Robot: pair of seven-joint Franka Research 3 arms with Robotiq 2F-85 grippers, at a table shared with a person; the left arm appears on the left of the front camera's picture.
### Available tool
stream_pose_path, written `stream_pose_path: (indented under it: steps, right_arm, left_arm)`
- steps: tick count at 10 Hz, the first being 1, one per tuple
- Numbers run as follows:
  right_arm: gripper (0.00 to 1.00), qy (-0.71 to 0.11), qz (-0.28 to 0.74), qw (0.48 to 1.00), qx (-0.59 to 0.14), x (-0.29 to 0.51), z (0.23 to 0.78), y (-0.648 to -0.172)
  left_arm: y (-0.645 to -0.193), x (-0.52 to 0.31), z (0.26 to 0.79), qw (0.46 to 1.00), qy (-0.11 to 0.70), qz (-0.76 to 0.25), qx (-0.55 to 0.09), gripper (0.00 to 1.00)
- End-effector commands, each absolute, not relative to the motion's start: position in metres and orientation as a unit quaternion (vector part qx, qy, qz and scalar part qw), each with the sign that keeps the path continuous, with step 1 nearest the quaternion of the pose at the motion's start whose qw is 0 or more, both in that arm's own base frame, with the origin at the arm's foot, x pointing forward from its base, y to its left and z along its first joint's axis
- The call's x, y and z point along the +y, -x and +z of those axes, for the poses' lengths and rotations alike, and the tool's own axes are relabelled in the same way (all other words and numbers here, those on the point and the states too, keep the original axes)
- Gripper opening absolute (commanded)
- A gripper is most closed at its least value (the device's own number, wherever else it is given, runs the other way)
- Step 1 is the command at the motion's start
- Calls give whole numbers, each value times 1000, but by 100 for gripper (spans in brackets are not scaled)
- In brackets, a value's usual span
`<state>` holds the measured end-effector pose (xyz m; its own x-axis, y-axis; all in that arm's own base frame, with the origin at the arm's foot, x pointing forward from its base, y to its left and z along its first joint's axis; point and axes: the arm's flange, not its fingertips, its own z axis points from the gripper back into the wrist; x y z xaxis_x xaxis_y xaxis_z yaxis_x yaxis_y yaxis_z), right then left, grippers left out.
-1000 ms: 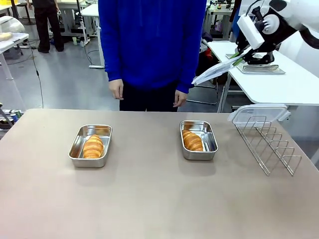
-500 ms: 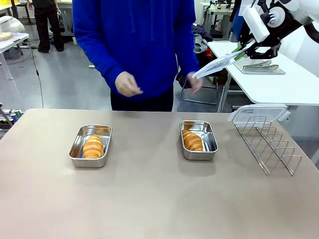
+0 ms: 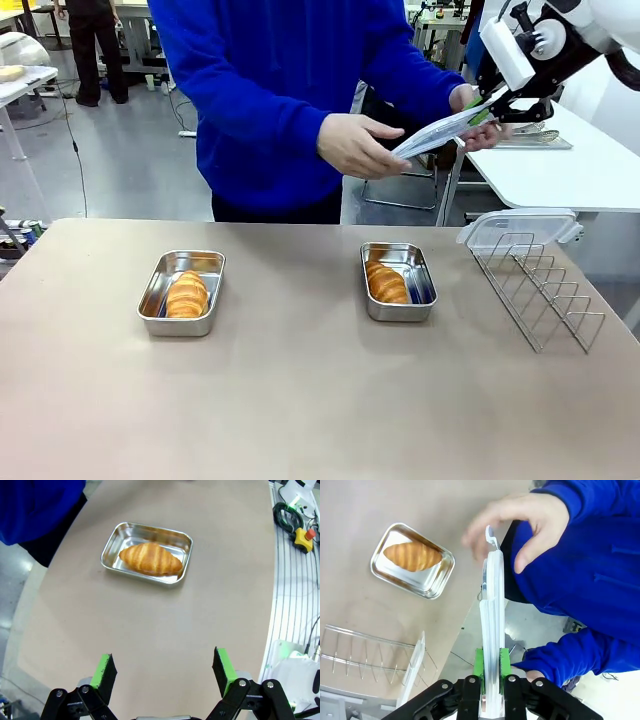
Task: Place the bread in airtight containers.
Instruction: Release when the human grabs the Airtight Container lid.
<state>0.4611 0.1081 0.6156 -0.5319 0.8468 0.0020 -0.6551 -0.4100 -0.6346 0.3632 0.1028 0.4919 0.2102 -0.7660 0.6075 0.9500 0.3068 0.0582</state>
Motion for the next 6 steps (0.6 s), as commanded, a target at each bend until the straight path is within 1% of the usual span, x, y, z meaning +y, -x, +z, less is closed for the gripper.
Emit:
stream_pose_path:
  steps: [1, 6]
  right_arm:
    - [0, 162, 824, 451, -300, 106, 617, -462]
    - [0, 162, 824, 451, -300, 106, 617, -462]
  left_arm:
    - [-361, 103, 492, 755, 168, -571, -277, 100]
    - [-361, 103, 492, 755, 168, -571, -277, 100]
